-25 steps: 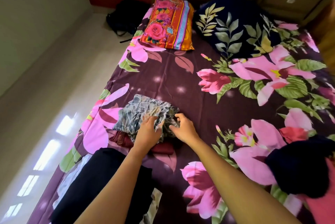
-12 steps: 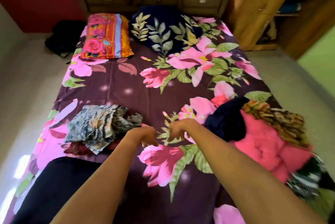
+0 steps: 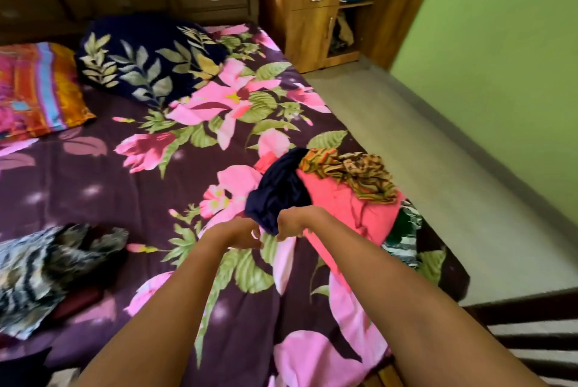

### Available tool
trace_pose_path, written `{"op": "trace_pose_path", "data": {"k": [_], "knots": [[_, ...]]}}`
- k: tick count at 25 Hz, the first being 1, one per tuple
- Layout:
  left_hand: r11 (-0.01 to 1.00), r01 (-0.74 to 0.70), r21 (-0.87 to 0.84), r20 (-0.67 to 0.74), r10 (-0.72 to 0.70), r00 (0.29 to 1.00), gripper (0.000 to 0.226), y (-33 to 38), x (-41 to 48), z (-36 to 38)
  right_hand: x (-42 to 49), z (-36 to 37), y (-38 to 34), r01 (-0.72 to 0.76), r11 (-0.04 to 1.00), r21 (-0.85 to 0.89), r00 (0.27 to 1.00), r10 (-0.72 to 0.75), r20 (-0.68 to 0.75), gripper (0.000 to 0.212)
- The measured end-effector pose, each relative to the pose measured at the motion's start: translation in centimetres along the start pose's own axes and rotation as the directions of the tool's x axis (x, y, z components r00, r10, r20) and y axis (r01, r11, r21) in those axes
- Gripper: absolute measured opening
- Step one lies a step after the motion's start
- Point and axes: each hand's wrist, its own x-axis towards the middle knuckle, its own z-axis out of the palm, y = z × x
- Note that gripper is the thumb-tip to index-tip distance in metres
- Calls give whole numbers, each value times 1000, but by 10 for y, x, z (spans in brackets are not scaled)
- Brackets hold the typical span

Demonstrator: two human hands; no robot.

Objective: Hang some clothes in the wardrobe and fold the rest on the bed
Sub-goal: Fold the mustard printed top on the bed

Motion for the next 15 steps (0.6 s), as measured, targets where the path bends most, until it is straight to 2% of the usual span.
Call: {"op": "trace_pose_path", "data": {"k": [3,6,8,15], "knots": [[998,-55,39,37,53,998,31,50,35,-2,-11,0,66,-44,998,55,999,44,-2,26],[995,-77,56,44,75,996,38,87,61,-8,-21,-5,116,-59,993,98,998,60,-1,32],[994,-87,65,52,84,995,39,105,77,-14,-19,-9,144,-58,990,131,998,60,-14,27],[983,-133,122,42,129,991,40,150,151,-46,7,-26,224,-87,981,174,991,102,-82,33]]}}
